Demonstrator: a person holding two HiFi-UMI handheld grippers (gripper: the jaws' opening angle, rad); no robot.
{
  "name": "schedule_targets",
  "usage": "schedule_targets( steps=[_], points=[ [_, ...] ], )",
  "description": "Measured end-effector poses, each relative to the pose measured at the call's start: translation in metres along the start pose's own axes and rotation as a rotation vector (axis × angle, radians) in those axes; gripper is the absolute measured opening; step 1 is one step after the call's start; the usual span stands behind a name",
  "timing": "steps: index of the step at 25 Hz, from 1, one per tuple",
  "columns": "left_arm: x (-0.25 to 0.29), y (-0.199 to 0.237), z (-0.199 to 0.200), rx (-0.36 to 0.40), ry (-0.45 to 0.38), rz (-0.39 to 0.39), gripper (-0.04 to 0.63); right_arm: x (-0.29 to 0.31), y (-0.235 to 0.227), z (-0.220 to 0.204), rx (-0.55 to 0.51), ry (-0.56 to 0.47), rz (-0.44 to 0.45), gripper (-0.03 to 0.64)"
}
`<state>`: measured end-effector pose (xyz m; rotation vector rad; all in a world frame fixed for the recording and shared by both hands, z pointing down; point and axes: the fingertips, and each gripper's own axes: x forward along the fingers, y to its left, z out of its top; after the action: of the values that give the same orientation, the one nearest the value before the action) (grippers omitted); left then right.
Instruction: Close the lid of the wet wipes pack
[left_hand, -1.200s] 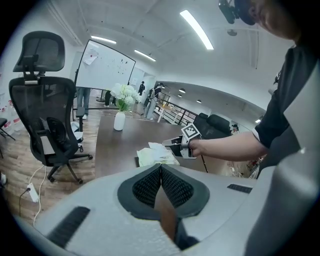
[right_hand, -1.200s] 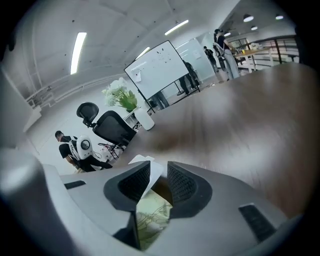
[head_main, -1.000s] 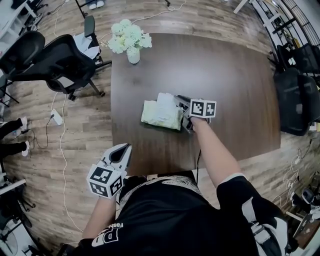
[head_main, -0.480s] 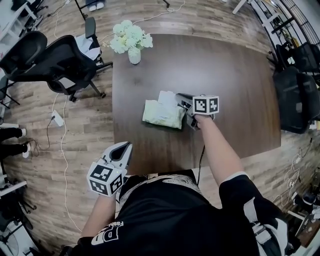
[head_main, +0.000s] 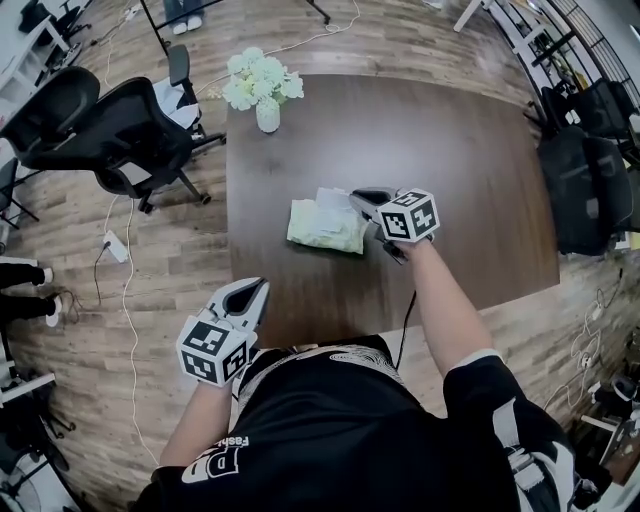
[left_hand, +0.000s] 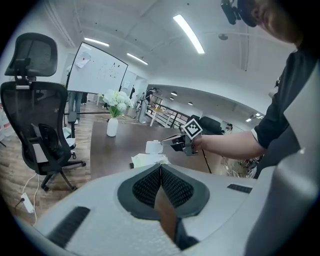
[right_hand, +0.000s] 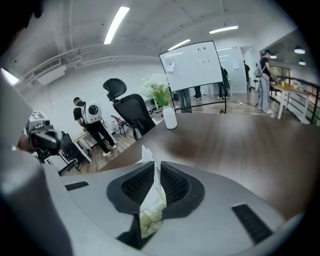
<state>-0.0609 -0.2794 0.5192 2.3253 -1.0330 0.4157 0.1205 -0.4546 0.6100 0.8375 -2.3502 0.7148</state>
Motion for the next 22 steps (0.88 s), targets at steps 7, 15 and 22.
schedule_targets(
  steps=[7,15,22],
  points=[
    [-0.007,-0.002,-0.002,0.014,-0.003,-0.026,0.019,-0.005,0.025,-0.003,-0.259,0.084,-0.098,0.043],
    [-0.014,-0.004,-0.006,0.017,-0.009,-0.043,0.02,-0.004,0.041,-0.014,-0.573,0.214,-0.226,0.043],
    [-0.02,0.002,-0.009,0.015,-0.017,-0.044,0.019,0.003,0.059,-0.014,-0.709,0.247,-0.265,0.043]
  ],
)
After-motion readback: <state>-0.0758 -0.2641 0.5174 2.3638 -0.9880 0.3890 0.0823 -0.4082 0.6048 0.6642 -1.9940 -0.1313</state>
